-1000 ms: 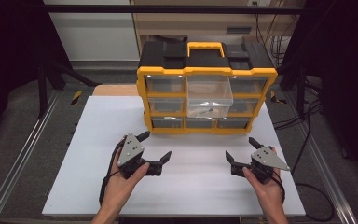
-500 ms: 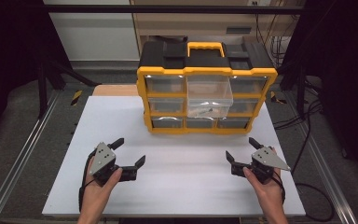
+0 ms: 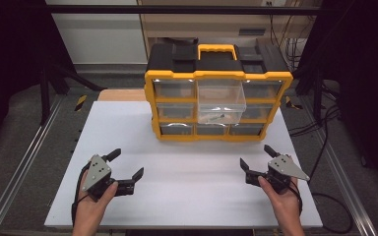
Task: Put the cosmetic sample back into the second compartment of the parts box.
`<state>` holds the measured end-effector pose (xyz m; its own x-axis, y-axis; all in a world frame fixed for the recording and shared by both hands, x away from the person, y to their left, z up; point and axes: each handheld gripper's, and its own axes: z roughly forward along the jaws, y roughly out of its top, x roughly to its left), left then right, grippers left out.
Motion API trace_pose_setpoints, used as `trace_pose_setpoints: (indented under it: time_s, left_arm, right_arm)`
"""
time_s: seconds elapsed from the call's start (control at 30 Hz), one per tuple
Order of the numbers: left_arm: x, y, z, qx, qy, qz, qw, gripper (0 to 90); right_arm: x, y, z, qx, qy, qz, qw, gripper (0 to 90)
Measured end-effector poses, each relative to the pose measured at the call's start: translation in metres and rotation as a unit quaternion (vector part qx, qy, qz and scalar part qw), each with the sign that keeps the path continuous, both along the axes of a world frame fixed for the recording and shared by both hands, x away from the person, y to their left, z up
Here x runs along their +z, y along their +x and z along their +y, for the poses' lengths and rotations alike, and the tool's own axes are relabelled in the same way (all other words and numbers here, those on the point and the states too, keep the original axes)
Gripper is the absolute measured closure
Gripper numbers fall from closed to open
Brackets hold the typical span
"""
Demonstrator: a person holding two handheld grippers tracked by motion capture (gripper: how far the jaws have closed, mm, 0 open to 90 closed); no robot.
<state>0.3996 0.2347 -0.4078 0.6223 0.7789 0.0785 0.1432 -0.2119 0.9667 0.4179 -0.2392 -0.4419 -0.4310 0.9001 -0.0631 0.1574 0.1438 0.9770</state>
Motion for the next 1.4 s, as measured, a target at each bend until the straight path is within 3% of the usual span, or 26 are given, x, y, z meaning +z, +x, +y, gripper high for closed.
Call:
trace_pose_setpoints:
  time_s: [0.37, 0.57, 0.7, 0.8, 1.0, 1.23, 1.4]
  left_arm:
    - [-0.009, -0.005, 0.015, 0.017, -0.023, 0.001, 0.9996, 5.0]
    - [-0.015, -0.007, 0.023, 0.024, -0.026, -0.001, 0.9994, 5.0]
    - [-0.021, -0.009, 0.03, 0.026, -0.018, -0.003, 0.9995, 5.0]
    - [-0.023, -0.011, 0.037, 0.032, -0.03, 0.0, 0.999, 5.0]
    - [-0.026, -0.007, 0.041, 0.037, -0.041, 0.002, 0.9984, 5.0]
    - [-0.026, -0.007, 0.042, 0.043, -0.037, -0.002, 0.9984, 5.1]
    - [-0.025, -0.008, 0.047, 0.053, -0.051, -0.003, 0.9973, 5.1]
  right_arm:
    - [0.005, -0.001, -0.002, -0.006, 0.0, 0.006, 1.0, 7.3]
    - [0.009, -0.002, -0.003, -0.017, 0.007, 0.028, 0.9994, 8.3]
    - [0.014, -0.001, -0.002, -0.024, 0.024, 0.038, 0.9987, 9.3]
    - [0.018, -0.003, -0.001, -0.027, 0.035, 0.035, 0.9984, 9.7]
    - [0.029, -0.006, 0.003, -0.015, 0.029, 0.032, 0.999, 12.9]
    - [0.042, -0.01, 0.005, -0.025, 0.012, 0.028, 0.9992, 15.0]
    - [0.051, -0.01, 0.005, -0.03, 0.011, 0.027, 0.9991, 16.0]
